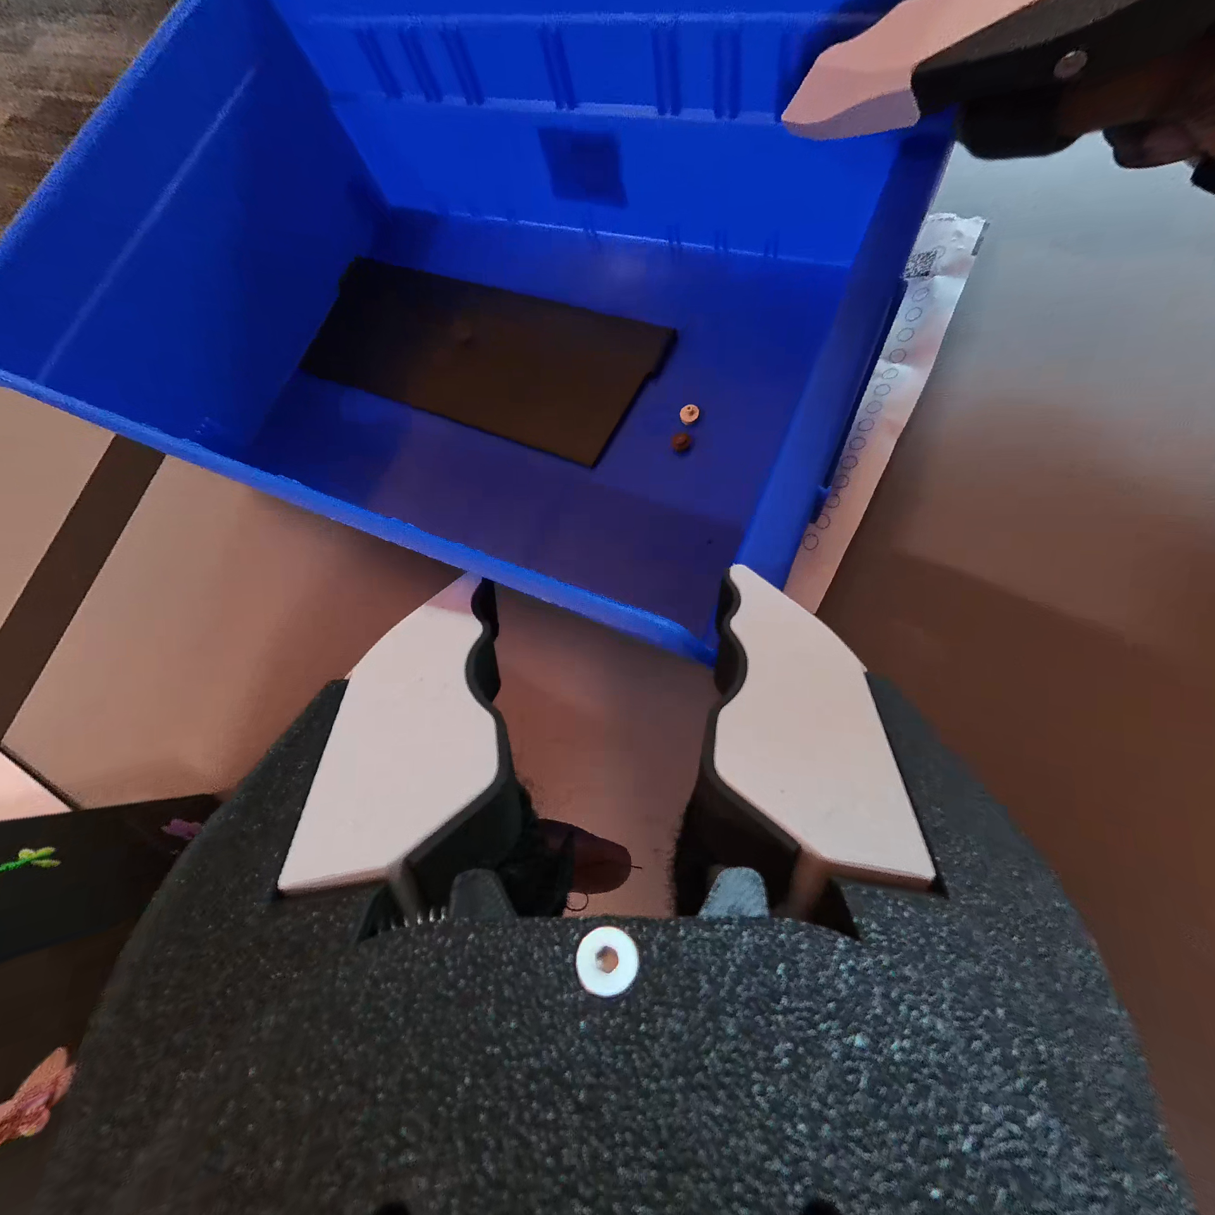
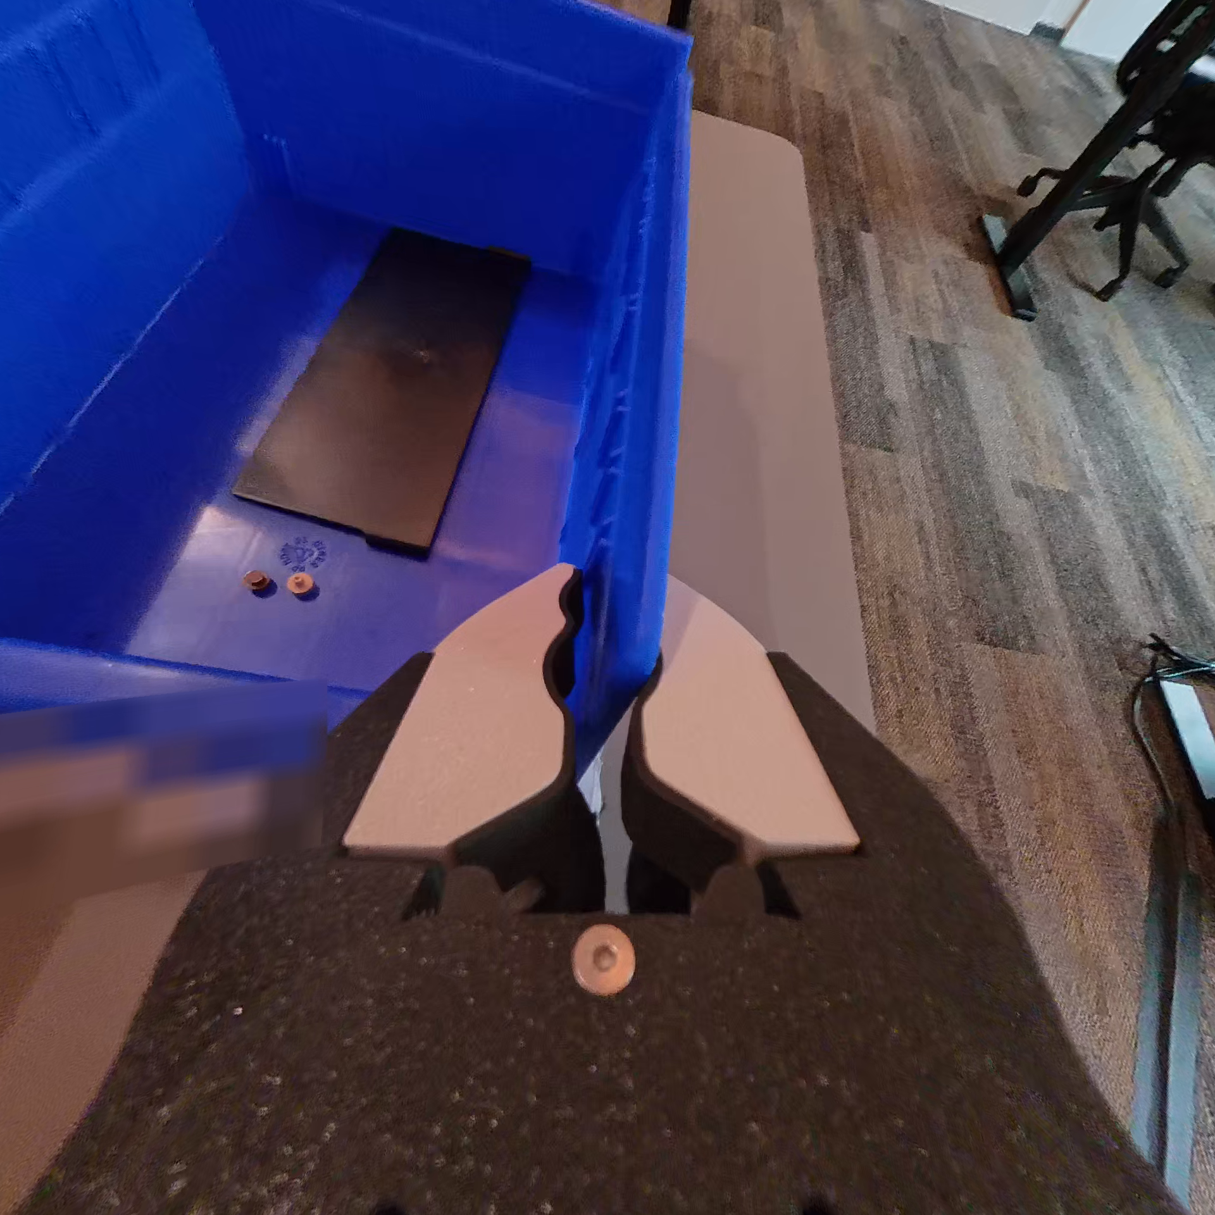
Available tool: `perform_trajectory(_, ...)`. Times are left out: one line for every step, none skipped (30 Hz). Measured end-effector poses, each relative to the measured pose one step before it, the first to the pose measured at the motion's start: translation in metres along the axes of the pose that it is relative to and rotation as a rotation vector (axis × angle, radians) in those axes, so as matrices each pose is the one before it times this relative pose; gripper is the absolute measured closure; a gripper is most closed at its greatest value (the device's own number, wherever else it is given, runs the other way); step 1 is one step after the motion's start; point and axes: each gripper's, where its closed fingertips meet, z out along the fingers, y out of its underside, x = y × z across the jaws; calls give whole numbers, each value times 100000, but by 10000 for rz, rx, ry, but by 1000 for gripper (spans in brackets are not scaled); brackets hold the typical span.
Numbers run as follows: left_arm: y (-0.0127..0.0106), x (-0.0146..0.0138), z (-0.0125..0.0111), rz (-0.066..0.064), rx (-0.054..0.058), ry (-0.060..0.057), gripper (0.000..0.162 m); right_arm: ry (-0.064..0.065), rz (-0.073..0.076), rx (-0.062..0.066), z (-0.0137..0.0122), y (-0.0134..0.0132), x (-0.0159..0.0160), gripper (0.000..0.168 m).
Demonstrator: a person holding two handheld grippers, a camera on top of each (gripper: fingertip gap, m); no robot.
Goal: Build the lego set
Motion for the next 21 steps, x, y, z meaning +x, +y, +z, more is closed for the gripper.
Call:
perform_trajectory(-100, 63, -33, -8, -57, 126, 98, 210, -7, 403, -224, -508, 203, 140)
perform_trajectory(-81, 343, -355, -34, -46, 309, 93, 81, 5, 749, -653, -1043, -64, 116)
perform_trajectory(-144, 582, -813, -96, 69, 432, 81, 142, 101, 879, -1121, -1435, -76, 103)
perform_trajectory(-334, 783, -1306, -106, 284, 493, 71, 60, 73, 967, -1395, -1818, -311, 91)
perform_trajectory(-399, 868, -1686, -112, 393, 475, 65, -15, 40, 994, -1505, -2093, -584, 83)
perform_trajectory(-440, 910, -1956, -100, 475, 424, 61, -155, -42, 1044, -1508, -2316, -978, 82)
perform_trajectory(-442, 869, -2168, -86, 567, 304, 58, -181, -95, 1111, -1346, -2528, -1222, 76)
perform_trajectory(-345, 608, -2324, -102, 566, 87, 58, -91, -157, 960, -1043, -2385, -1262, 62)
perform_trajectory(-213, 281, -2408, -105, 527, -128, 58, -209, -226, 625, -682, -1984, -1452, 45)
perform_trajectory(-137, -9, -2481, -89, 538, -250, 59, -456, -76, 192, -428, -1464, -1830, 30)
perform_trajectory(-88, -164, -2537, -65, 548, -282, 62, -441, 120, -58, -250, -1064, -1834, 23)
perform_trajectory(-79, -385, -2602, -48, 553, -345, 69, -423, 144, -40, -171, -931, -1853, 24)
perform_trajectory(-56, -705, -2611, -51, 509, -458, 78, -506, -16, 125, -66, -983, -2060, 24)
perform_trajectory(71, -1052, -2601, -37, 402, -568, 86, -576, -171, 170, 67, -902, -2213, 23)
perform_trajectory(226, -1291, -2543, 2, 305, -601, 94, -506, -152, 146, 260, -806, -2135, 24)
perform_trajectory(400, -1574, -2475, 49, 178, -679, 97, -332, -22, -29, 427, -563, -1886, 28)
perform_trajectory(639, -1910, -2394, 134, 53, -795, 100, -291, 69, -42, 535, -500, -1832, 30)
perform_trajectory(846, -2113, -2283, 219, -12, -823, 102, -359, 54, 82, 557, -584, -1949, 36)
perform_trajectory(1060, -2092, -2098, 263, -66, -712, 100, -340, 113, 105, 610, -497, -1908, 46)
perform_trajectory(1357, -1969, -1871, 218, -169, -594, 96, -426, 249, 61, 727, -288, -2006, 49)
perform_trajectory(1763, -1844, -1597, 125, -376, -536, 93, -571, 333, -67, 864, 111, -2114, 49)
